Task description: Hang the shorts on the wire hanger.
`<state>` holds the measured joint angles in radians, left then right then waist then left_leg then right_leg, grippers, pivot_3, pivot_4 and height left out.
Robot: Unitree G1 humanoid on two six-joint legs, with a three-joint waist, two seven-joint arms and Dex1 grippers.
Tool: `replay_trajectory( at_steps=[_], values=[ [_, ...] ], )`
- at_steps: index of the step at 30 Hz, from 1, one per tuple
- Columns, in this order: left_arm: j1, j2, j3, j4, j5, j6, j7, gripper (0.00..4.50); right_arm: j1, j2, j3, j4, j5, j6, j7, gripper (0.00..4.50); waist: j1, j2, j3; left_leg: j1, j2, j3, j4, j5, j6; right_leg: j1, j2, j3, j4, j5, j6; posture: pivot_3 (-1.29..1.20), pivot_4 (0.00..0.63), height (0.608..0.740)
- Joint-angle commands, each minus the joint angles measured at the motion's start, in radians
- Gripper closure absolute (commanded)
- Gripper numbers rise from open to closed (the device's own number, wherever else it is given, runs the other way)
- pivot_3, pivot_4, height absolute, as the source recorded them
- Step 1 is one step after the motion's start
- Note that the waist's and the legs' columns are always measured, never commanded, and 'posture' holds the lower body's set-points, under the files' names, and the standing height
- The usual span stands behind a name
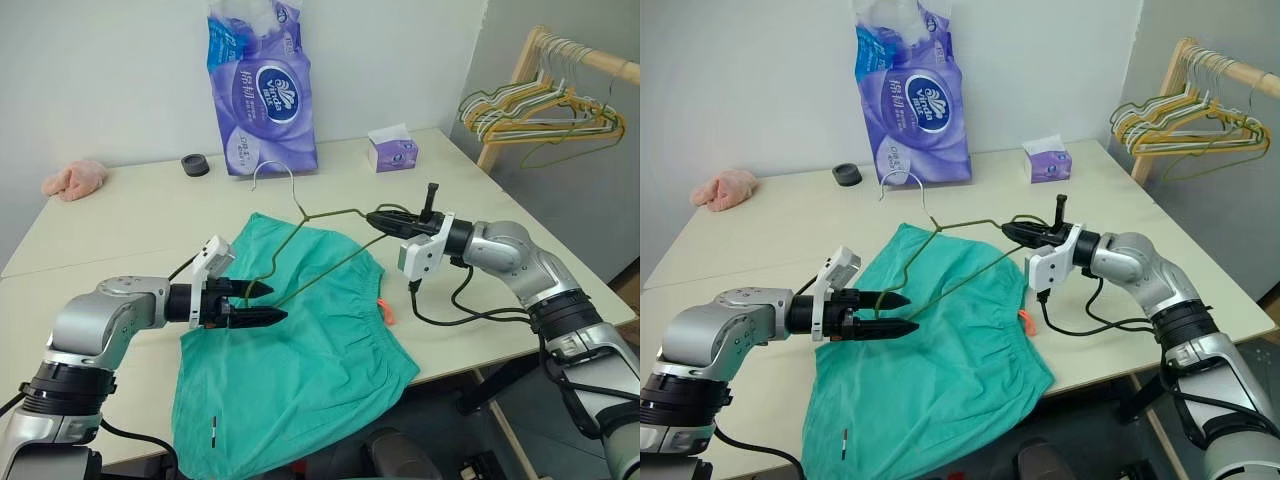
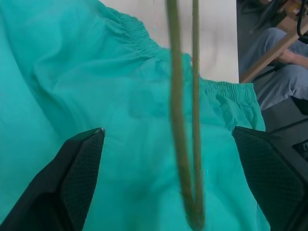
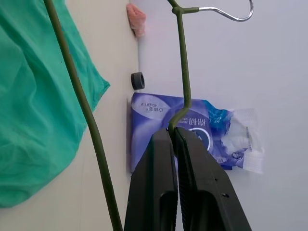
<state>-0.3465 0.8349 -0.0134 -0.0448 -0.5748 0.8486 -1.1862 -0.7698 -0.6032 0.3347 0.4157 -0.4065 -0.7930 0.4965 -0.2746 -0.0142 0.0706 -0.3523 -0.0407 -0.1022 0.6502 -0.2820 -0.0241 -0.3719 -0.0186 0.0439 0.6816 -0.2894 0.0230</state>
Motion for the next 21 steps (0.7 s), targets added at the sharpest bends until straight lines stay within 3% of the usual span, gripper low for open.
replay_trajectory(
  at_steps=[1,10,16,21],
  values=[
    [-0.004,0.0,0.003,-0.017,-0.002,-0.017,-0.004,1.52,-0.007,0.005,-0.037,-0.045,0.05,0.014,0.003,4.5,0.0,0.0,0.0,0.0,0.0,0.0,0.0,0.0,0.0,0.0,0.0,0.0,0.0,0.0,0.0,-0.28,0.044,0.74],
    [0.0,-0.02,0.008,-0.018,0.001,-0.026,0.006,4.38,0.004,-0.001,-0.025,-0.072,0.054,0.02,0.018,4.5,-0.001,0.0,0.0,0.0,0.0,0.0,0.0,0.0,0.0,0.0,0.0,0.0,0.0,0.0,0.0,-0.29,0.043,0.74],
    [0.007,-0.027,0.016,-0.024,0.003,-0.028,0.017,4.47,0.033,-0.03,0.001,-0.095,-0.006,-0.01,0.031,4.5,-0.001,0.0,0.0,0.0,0.0,0.0,0.0,0.0,0.0,0.0,0.0,0.0,0.0,0.0,0.0,-0.28,0.042,0.74],
    [0.012,-0.029,0.021,-0.029,0.01,-0.031,0.04,4.5,0.051,-0.034,-0.01,-0.126,0.043,0.005,0.069,3.11,-0.001,0.0,0.0,0.0,0.0,0.0,0.0,0.0,0.0,0.0,0.0,0.0,0.0,0.0,0.0,-0.29,0.04,0.74]
  ],
)
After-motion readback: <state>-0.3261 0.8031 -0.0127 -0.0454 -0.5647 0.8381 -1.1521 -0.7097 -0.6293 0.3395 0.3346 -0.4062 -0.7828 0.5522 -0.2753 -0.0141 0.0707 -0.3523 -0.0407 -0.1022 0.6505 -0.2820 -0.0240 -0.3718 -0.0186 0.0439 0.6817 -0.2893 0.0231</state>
